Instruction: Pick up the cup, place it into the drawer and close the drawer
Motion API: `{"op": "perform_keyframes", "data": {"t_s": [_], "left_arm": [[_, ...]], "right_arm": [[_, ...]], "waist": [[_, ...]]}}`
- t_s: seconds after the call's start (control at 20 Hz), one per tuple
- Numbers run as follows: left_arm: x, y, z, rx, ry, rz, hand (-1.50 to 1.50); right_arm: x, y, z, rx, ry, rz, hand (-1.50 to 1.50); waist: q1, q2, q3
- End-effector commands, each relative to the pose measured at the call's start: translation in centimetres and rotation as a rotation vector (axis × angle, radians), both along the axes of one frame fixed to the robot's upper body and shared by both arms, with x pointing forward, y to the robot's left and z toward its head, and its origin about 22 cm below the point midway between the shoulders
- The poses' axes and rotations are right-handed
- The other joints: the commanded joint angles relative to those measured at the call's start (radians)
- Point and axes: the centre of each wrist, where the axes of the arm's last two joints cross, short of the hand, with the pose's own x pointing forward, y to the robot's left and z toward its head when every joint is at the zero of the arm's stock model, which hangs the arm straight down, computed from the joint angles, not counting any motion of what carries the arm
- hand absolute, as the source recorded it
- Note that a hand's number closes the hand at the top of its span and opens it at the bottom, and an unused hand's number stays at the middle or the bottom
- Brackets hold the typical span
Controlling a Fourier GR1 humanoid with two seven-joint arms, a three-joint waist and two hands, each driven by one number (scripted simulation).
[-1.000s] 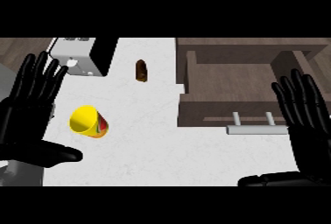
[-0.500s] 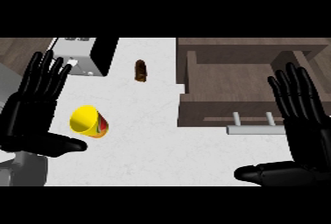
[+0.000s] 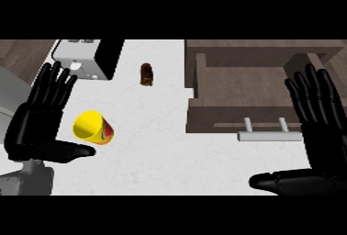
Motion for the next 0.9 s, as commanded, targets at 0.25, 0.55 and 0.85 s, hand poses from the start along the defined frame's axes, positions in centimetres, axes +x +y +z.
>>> {"op": "perform_keyframes", "data": {"t_s": [0.25,0.55,0.85], "left_arm": [[-0.8,1.9,-3.9,0.033,0.084,0.039,-1.50],[-2.7,3.6,-5.7,0.040,0.098,0.104,-1.50],[0.1,3.9,-10.0,0.069,0.135,0.104,-1.50]], "right_arm": [[1.0,0.6,0.5,-0.024,0.002,0.004,-1.50],[1.9,-0.4,0.7,0.002,0.005,-0.001,-1.50],[2.5,-1.2,0.6,-0.017,0.000,-0.001,-1.50]], "waist": [[0.002,0.000,0.000],[0.005,0.000,0.000],[-0.001,0.002,0.000]]}}
